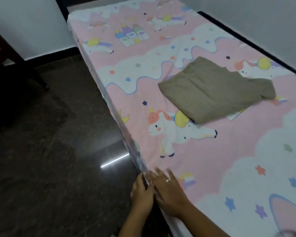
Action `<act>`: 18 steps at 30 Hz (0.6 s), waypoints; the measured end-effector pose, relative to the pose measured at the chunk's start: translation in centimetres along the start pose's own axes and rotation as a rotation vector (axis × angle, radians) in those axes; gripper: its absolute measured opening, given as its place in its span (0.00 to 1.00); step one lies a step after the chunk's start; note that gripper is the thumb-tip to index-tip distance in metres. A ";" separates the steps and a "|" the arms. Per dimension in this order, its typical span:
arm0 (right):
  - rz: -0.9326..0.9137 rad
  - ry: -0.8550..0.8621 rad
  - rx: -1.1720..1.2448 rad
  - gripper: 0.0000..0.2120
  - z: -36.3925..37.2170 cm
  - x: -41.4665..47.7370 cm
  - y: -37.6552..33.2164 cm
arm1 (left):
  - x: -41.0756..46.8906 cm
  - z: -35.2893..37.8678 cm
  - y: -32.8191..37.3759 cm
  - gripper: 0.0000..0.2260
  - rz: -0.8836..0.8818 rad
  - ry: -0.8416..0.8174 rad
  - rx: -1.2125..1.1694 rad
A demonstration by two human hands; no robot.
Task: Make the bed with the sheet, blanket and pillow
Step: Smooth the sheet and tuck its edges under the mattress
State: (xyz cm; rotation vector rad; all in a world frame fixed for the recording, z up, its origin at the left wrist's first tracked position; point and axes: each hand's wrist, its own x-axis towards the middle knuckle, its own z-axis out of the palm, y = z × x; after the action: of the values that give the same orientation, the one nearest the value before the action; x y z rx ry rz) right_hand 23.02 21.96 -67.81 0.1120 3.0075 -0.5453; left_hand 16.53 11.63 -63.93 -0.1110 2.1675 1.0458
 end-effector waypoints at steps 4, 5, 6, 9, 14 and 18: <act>0.306 0.188 0.150 0.28 -1.8 4.5 4.2 | 3.2 -3.5 3.9 0.26 0.014 -0.023 0.032; 0.478 0.221 0.169 0.31 -1.9 5.7 5.3 | 4.4 -4.5 4.7 0.27 0.029 -0.027 0.038; 0.624 0.227 0.143 0.34 -2.0 7.0 5.7 | 5.4 -5.4 5.3 0.27 0.038 -0.037 0.058; 0.765 0.117 0.101 0.35 -1.2 12.9 2.6 | 8.9 -8.9 5.8 0.26 0.058 -0.054 0.125; 0.178 0.029 0.093 0.32 -1.2 20.2 -3.7 | 13.0 -12.9 6.5 0.25 0.093 -0.037 0.180; 0.447 0.130 0.252 0.40 -3.9 22.1 1.1 | 15.1 -13.9 8.8 0.24 0.164 -0.075 0.137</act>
State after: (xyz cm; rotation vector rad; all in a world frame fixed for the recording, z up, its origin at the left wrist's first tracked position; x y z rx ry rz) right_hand 0.85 25.61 -66.60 0.8384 2.8707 -0.8815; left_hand -5.70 10.93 -62.03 0.1697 2.2007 0.9709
